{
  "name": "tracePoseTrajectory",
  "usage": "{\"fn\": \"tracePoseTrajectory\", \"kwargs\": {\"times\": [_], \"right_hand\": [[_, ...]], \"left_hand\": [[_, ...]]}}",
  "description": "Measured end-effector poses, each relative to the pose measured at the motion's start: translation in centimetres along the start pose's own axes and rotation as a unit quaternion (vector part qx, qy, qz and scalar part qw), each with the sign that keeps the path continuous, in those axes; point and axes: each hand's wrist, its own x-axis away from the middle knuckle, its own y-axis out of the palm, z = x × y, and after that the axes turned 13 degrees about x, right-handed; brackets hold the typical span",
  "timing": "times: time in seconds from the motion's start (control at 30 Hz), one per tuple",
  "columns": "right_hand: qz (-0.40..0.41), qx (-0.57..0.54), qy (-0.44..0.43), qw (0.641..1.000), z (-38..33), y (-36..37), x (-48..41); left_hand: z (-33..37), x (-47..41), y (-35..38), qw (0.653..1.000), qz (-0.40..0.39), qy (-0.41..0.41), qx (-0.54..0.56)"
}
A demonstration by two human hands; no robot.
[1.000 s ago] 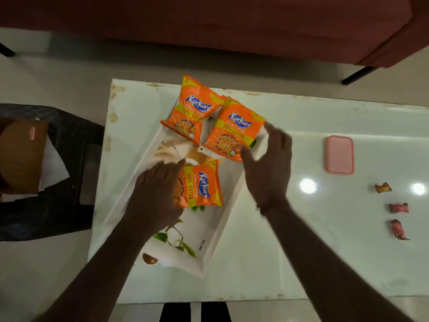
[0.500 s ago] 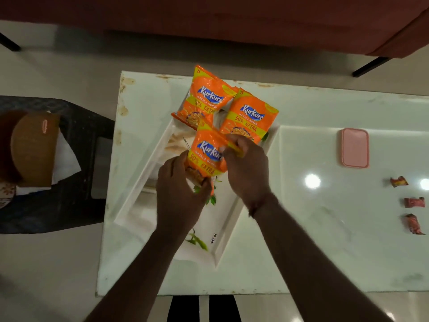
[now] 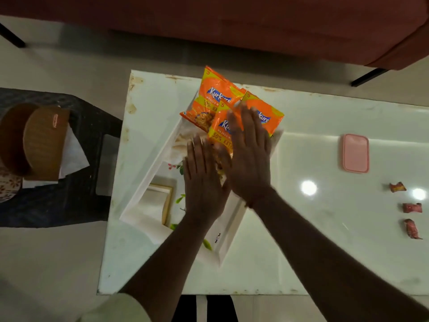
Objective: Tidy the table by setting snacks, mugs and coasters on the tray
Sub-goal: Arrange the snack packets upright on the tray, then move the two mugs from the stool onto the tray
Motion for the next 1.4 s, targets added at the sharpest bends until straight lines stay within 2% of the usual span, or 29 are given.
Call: {"fn": "tracePoseTrajectory", "kwargs": {"times": [0.07, 0.13, 0.3, 0.43, 0.77, 0.97, 1.23, 1.4], "right_hand": [[-0.028, 0.029, -0.054, 0.998, -0.8, 0.9, 3.1], [-0.064, 0.067, -0.085, 0.992, -1.1, 1.7, 5.0], [-0.102, 0.093, -0.083, 0.987, -1.6, 2.2, 6.2], [-0.094, 0.058, -0.089, 0.990, -2.8, 1.6, 7.0], [-0.189, 0.003, -0.025, 0.982, -7.7, -5.3, 10.4], [-0.217, 0.002, -0.013, 0.976, -10.4, -10.5, 13.1], [-0.231, 0.012, 0.019, 0.973, -15.8, -14.5, 14.6], [-0.237, -0.052, 0.117, 0.963, -21.0, -16.3, 13.1]], "left_hand": [[-1.2, 1.8, -0.2, 0.999, -0.021, 0.025, -0.021], [-2.5, 3.4, -1.1, 0.998, -0.048, 0.012, -0.031], [-5.6, 7.4, -4.3, 0.994, -0.110, 0.001, -0.020], [-7.3, 10.2, -7.7, 0.993, -0.114, -0.021, -0.014], [-8.4, 12.0, -16.9, 0.993, -0.087, -0.070, -0.037], [-7.5, 14.0, -21.5, 0.992, -0.083, -0.089, -0.041], [-9.4, 15.0, -26.9, 0.990, -0.115, -0.068, -0.050], [-10.7, 14.0, -31.1, 0.990, -0.124, -0.059, 0.030]]}}
